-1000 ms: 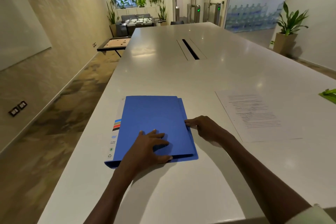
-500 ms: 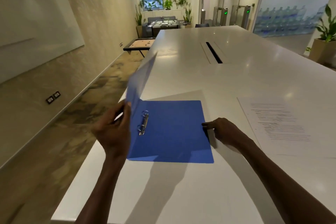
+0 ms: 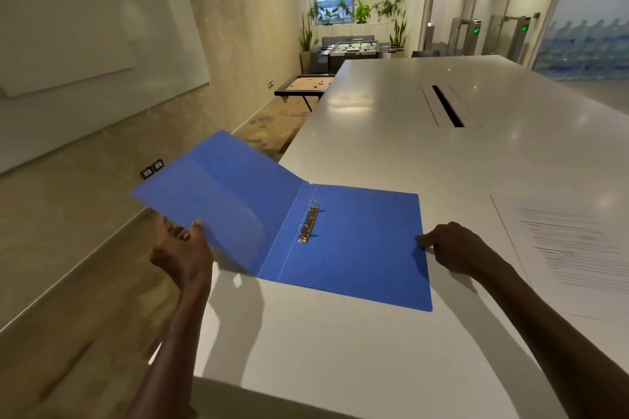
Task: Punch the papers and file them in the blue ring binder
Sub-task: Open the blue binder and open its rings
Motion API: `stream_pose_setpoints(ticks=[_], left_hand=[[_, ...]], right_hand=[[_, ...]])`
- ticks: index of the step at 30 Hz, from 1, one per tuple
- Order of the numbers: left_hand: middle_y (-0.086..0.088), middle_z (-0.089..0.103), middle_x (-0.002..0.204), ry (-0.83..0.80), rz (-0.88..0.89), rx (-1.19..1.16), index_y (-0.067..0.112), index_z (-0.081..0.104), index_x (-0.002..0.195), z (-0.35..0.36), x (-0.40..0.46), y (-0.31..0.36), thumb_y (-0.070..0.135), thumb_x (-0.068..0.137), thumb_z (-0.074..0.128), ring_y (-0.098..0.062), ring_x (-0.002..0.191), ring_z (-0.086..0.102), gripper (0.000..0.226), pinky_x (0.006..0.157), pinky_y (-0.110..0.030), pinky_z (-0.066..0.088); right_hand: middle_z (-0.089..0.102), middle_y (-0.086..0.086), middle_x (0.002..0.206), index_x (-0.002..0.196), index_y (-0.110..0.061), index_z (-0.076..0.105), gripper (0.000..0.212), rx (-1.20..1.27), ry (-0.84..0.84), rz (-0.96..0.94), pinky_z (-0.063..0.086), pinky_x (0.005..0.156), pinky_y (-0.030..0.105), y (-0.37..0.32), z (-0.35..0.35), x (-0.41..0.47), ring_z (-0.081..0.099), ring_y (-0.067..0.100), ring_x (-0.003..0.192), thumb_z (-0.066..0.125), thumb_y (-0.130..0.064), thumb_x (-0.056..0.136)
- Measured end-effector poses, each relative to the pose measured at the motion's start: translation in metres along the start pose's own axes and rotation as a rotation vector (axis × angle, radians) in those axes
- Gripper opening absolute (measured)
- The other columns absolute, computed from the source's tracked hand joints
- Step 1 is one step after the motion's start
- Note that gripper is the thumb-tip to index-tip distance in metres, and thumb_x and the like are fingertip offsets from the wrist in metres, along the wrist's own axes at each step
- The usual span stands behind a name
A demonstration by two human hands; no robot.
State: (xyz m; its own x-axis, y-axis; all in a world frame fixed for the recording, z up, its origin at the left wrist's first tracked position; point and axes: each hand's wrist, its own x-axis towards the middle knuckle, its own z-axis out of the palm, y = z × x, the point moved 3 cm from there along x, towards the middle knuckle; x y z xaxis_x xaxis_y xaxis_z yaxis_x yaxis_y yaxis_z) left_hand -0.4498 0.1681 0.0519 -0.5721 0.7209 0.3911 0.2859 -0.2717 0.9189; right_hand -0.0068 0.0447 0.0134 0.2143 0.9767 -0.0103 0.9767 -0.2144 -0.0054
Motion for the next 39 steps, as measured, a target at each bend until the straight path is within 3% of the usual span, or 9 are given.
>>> stream_pose_setpoints(ticks=[3, 11, 16, 18, 21, 23, 30, 33, 39], left_hand=[[-0.007, 0.065, 0.079, -0.001, -0.122, 0.066, 0.011, 0.058, 0.085, -0.004, 0.004, -0.027, 0.012, 0.07, 0.069, -0.016, 0.068, 0.056, 0.019, 0.066, -0.04, 0.055], [-0.014, 0.069, 0.109, -0.066, -0.271, 0.162, 0.001, 0.062, 0.108, -0.004, 0.003, -0.064, 0.015, 0.073, 0.076, -0.03, 0.099, 0.068, 0.04, 0.087, -0.046, 0.056], [-0.03, 0.012, 0.156, -0.209, -0.345, 0.508, -0.006, 0.011, 0.149, 0.008, -0.007, -0.06, 0.03, 0.077, 0.077, -0.043, 0.145, 0.015, 0.104, 0.118, -0.052, 0.018], [-0.025, 0.009, 0.159, -0.238, -0.198, 0.428, -0.002, 0.013, 0.151, 0.017, -0.018, -0.044, 0.023, 0.083, 0.073, -0.037, 0.148, 0.01, 0.094, 0.119, -0.046, 0.016], [-0.018, 0.059, 0.128, -0.386, 0.048, 0.191, 0.0, 0.054, 0.133, 0.043, -0.036, -0.019, 0.003, 0.083, 0.071, -0.029, 0.117, 0.058, 0.053, 0.096, -0.032, 0.046], [-0.011, 0.07, 0.106, -0.554, 0.093, 0.098, 0.002, 0.067, 0.116, 0.065, -0.049, -0.005, -0.003, 0.083, 0.069, -0.018, 0.091, 0.066, 0.034, 0.084, -0.025, 0.053], [-0.013, 0.072, 0.105, -0.864, 0.064, 0.168, 0.0, 0.071, 0.11, 0.115, -0.076, -0.005, -0.005, 0.085, 0.065, -0.012, 0.087, 0.064, 0.027, 0.078, -0.015, 0.048], [-0.012, 0.075, 0.091, -0.884, 0.082, 0.145, 0.0, 0.076, 0.099, 0.118, -0.075, -0.008, -0.002, 0.084, 0.068, -0.01, 0.075, 0.066, 0.017, 0.064, -0.003, 0.048], [-0.003, 0.074, 0.073, -0.834, 0.133, 0.132, 0.007, 0.079, 0.09, 0.116, -0.078, -0.012, 0.006, 0.084, 0.069, -0.012, 0.066, 0.069, 0.012, 0.059, -0.014, 0.052]], right_hand=[[0.06, 0.004, 0.13, 0.131, -0.027, 0.058, 0.045, -0.054, 0.012, -0.018, 0.049, 0.088, 0.034, -0.001, -0.002, -0.003, 0.055, 0.024, 0.119, 0.039, -0.008, 0.094], [0.064, 0.005, 0.124, 0.128, -0.025, 0.061, 0.042, -0.075, 0.021, 0.009, 0.048, 0.079, 0.031, -0.002, -0.003, -0.002, 0.059, 0.025, 0.112, 0.042, -0.009, 0.095], [0.064, 0.004, 0.089, 0.101, -0.013, 0.068, 0.023, -0.159, 0.033, 0.087, 0.043, 0.059, 0.028, -0.022, -0.011, 0.004, 0.066, 0.023, 0.085, 0.05, -0.012, 0.086], [0.064, 0.007, 0.088, 0.096, -0.008, 0.066, 0.02, -0.112, 0.09, 0.115, 0.05, 0.064, 0.031, -0.04, -0.018, 0.008, 0.066, 0.027, 0.085, 0.05, -0.007, 0.084], [0.069, 0.013, 0.088, 0.088, -0.004, 0.068, 0.022, 0.151, 0.258, 0.043, 0.054, 0.071, 0.038, -0.074, -0.026, 0.022, 0.065, 0.033, 0.085, 0.047, -0.005, 0.081], [0.072, 0.012, 0.087, 0.085, -0.004, 0.071, 0.02, 0.358, 0.272, -0.031, 0.051, 0.072, 0.035, -0.102, -0.031, 0.034, 0.066, 0.03, 0.084, 0.052, -0.008, 0.084], [0.066, 0.004, 0.075, 0.09, -0.006, 0.073, 0.015, 0.742, 0.181, -0.157, 0.047, 0.068, 0.028, -0.178, -0.022, 0.061, 0.059, 0.015, 0.067, 0.063, -0.016, 0.088], [0.061, -0.003, 0.073, 0.087, -0.008, 0.072, 0.014, 0.813, 0.165, -0.172, 0.038, 0.061, 0.019, -0.188, -0.008, 0.067, 0.052, 0.006, 0.062, 0.061, -0.016, 0.09], [0.071, 0.01, 0.087, 0.092, -0.004, 0.069, 0.02, 0.895, 0.091, -0.067, 0.051, 0.074, 0.035, -0.194, 0.011, 0.076, 0.062, 0.015, 0.074, 0.059, -0.022, 0.093]])
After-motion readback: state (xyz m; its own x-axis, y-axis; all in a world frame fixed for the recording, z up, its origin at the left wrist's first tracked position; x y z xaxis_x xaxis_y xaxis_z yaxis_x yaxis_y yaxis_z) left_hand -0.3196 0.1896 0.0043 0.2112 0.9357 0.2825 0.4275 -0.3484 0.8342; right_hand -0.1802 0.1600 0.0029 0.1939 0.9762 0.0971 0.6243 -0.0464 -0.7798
